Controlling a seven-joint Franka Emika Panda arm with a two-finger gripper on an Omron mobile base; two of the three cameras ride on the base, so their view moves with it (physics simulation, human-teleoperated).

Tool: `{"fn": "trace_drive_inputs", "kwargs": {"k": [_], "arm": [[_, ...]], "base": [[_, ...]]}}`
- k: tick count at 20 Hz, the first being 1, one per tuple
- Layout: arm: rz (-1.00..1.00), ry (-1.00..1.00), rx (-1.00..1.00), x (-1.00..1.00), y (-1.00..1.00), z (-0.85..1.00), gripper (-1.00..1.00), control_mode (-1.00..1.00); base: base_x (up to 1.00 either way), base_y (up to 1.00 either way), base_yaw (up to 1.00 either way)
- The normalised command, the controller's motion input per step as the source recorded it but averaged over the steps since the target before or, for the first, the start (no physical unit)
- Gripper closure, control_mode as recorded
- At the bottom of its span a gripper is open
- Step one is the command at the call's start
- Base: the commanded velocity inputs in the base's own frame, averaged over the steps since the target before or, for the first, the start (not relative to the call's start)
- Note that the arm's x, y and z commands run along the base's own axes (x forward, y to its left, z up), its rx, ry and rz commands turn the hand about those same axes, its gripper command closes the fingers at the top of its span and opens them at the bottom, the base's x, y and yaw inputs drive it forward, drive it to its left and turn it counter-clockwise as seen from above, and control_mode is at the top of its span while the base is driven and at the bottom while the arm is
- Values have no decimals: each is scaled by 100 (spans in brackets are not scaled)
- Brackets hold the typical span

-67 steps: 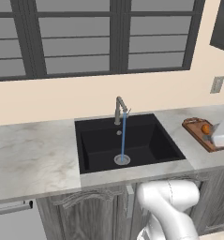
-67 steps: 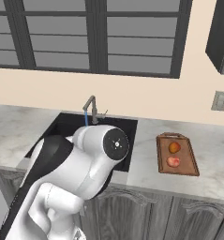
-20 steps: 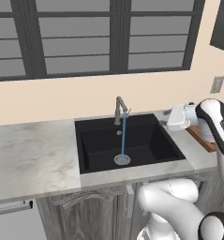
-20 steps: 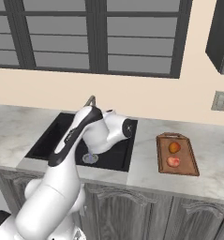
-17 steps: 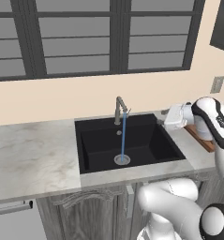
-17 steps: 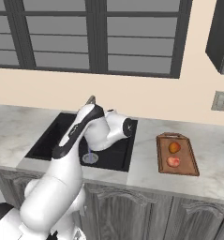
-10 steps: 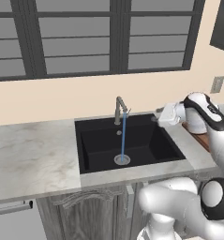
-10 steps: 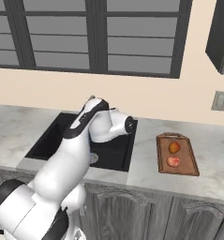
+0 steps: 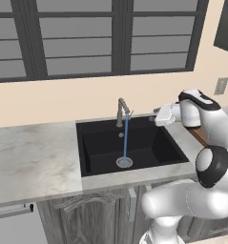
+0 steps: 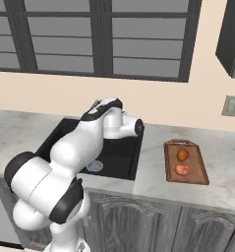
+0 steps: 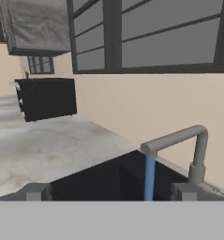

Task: Pick the mango, peach from the sink and place them on the cutting board to airdry. Then turn off the sink faucet.

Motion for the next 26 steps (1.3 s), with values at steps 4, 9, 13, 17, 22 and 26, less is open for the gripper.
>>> {"fn": "trace_drive_inputs", "kwargs": {"k": [4, 9, 13, 17, 22, 26], "arm": [[2, 0, 0, 42, -2, -23, -100, -100], [1, 0, 0, 40, 0, -21, -100, -100], [1, 0, 0, 40, 0, -19, -100, -100], [0, 0, 0, 36, 0, -18, -100, -100], [0, 0, 0, 37, 0, -22, -100, -100], [0, 0, 0, 44, 0, -21, -100, -100]], "base": [[0, 0, 0], [0, 0, 0], [0, 0, 0], [0, 0, 0], [0, 0, 0], [0, 0, 0]]}}
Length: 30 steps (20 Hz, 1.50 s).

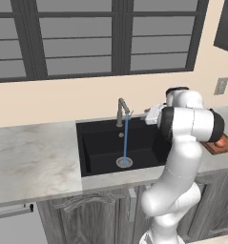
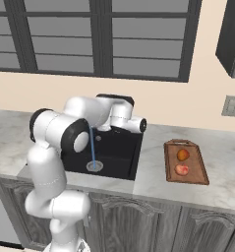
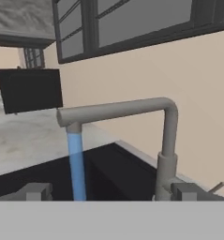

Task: Pick the mango, peach from the sink and place them on the cutting board to airdry. Then turn off the sink faucet.

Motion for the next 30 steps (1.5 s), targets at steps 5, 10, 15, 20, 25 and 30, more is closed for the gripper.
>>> {"fn": "trace_drive_inputs", "kwargs": {"k": [5, 10, 15, 20, 25, 30], "arm": [[0, 0, 0, 53, 0, -20, -100, -100], [0, 0, 0, 54, 0, -19, -100, -100], [0, 0, 0, 53, 0, -20, -100, -100], [0, 0, 0, 46, 0, -22, -100, -100], [0, 0, 0, 41, 0, -20, -100, -100], [0, 0, 0, 35, 0, -21, -100, -100]], "base": [[0, 0, 0], [0, 0, 0], [0, 0, 0], [0, 0, 0], [0, 0, 0], [0, 0, 0]]}}
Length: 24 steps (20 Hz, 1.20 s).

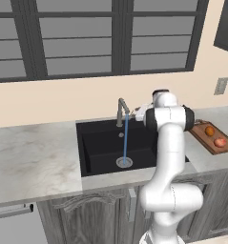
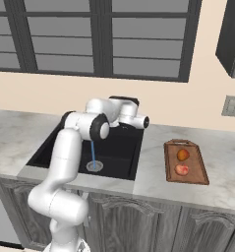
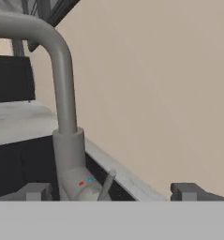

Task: Pick the mango, peach from the sink and place them on the cutting board to airdry. Then turn off the sink faucet.

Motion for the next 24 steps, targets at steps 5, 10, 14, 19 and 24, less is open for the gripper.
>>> {"fn": "trace_drive_inputs", "kwargs": {"k": [5, 10, 14, 19, 24], "arm": [[0, 0, 0, 21, 0, -22, -100, -100], [0, 0, 0, 25, 1, -15, -100, -100], [0, 0, 0, 30, 26, -2, -100, -100], [0, 4, 0, 24, 31, -2, -100, -100], [0, 5, 0, 2, 60, -9, -100, -100]], "base": [[0, 0, 0], [0, 0, 0], [0, 0, 0], [0, 0, 0], [0, 0, 0]]}}
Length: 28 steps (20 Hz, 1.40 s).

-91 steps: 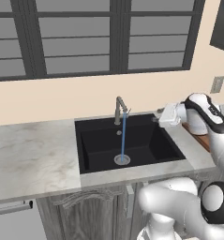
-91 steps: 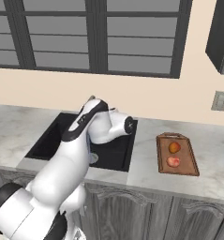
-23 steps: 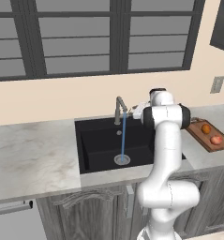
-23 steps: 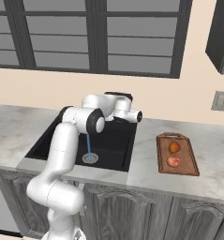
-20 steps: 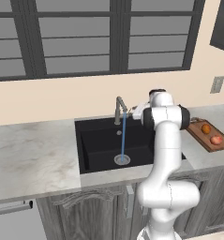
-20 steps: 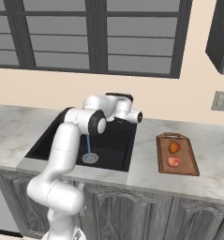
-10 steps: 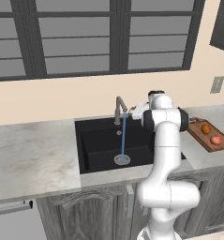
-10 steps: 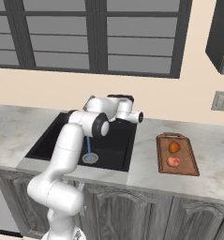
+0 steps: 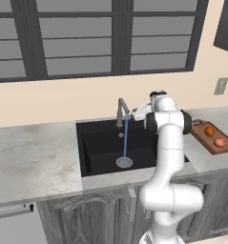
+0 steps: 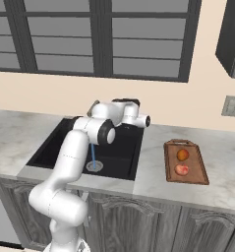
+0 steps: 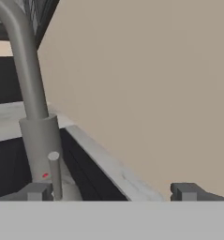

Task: Pick the mango, peach from the sink and place them on the cutting board to airdry. Then turn off the sink faucet.

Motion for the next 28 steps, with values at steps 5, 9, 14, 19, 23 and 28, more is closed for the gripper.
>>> {"fn": "trace_drive_inputs", "kwargs": {"k": [5, 9, 14, 19, 23, 28], "arm": [[0, 7, 0, 4, 59, -1, -100, -100], [0, 7, 1, 0, 65, 12, -100, -100], [0, 8, 0, 0, 84, 0, -100, -100], [1, 2, 0, 0, 95, 0, -100, -100], [11, 0, 0, 0, 100, 0, -100, -100], [10, 0, 0, 0, 100, 0, -100, -100]], "base": [[0, 0, 0], [0, 0, 0], [0, 0, 0], [0, 0, 0], [0, 0, 0], [0, 0, 0]]}}
